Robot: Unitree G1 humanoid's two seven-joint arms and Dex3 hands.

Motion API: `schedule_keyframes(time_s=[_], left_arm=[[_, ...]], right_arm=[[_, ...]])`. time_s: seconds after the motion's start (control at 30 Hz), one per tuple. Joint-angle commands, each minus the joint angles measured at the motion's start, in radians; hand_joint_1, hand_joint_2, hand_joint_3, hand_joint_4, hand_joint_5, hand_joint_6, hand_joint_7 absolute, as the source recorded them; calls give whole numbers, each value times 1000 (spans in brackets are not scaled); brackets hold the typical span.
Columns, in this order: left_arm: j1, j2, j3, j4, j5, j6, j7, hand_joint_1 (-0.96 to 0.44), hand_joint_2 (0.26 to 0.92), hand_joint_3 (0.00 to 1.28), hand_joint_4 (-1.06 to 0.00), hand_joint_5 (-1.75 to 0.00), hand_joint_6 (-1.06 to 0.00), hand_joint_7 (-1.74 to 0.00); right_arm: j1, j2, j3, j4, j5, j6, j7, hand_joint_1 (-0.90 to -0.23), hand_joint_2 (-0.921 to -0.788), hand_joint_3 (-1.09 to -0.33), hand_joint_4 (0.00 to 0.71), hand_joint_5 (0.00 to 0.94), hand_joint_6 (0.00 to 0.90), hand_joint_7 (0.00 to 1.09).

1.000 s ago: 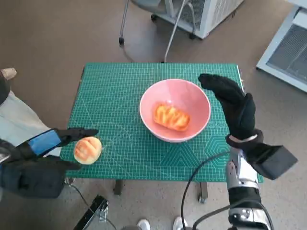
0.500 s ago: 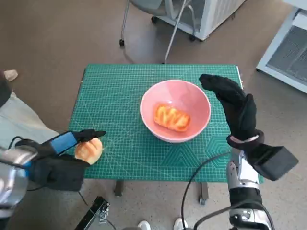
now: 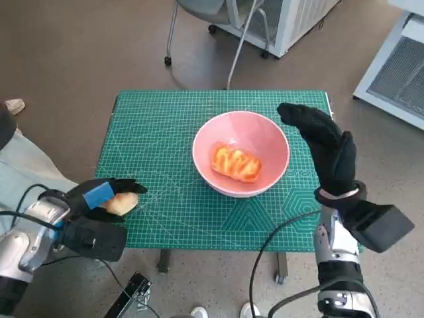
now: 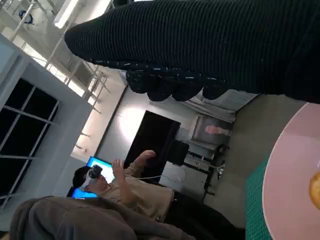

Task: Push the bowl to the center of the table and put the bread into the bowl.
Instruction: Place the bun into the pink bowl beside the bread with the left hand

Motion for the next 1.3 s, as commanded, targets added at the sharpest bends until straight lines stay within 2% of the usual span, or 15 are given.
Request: schedule_keyframes(time_s=[0.03,0.2,0.33,0.57,0.8,1.0,1.13,1.3], left_arm=[[-12,11,35,-8,-52,-13,-6,3,914,115,-593,-1346,-653,-1046],[-28,15,72,-25,-87,-17,12,2,917,62,-624,-1273,-720,-1034],[-59,11,112,-31,-129,-12,7,2,919,54,-608,-1233,-744,-1063],[-127,7,191,-80,-205,0,10,3,920,55,-608,-1180,-736,-1121],[-222,-18,228,-141,-226,36,13,4,920,55,-615,-1189,-727,-1115],[-338,-66,200,-179,-200,69,16,3,920,71,-600,-1238,-703,-1109],[-429,-133,149,-190,-168,90,16,3,920,83,-573,-1269,-704,-1105],[-527,-236,70,-94,-131,34,81,3,920,73,-584,-1257,-716,-1090]], right_arm=[[24,3,-2,6,-2,15,-8,-587,-921,-734,410,21,32,824],[26,8,0,6,-6,10,-14,-590,-921,-733,410,21,34,820],[26,9,-1,8,-8,7,-18,-588,-921,-733,410,21,35,818],[23,7,-2,11,-7,8,-15,-582,-921,-735,410,20,36,816],[20,8,-3,14,-4,6,-12,-585,-921,-735,411,20,37,815],[15,10,-2,20,-5,5,-12,-579,-921,-736,411,20,38,814],[12,11,-1,29,-6,-2,-9,-580,-921,-735,411,20,39,813],[5,11,-1,43,-10,-10,-10,-573,-921,-734,412,20,40,811]])
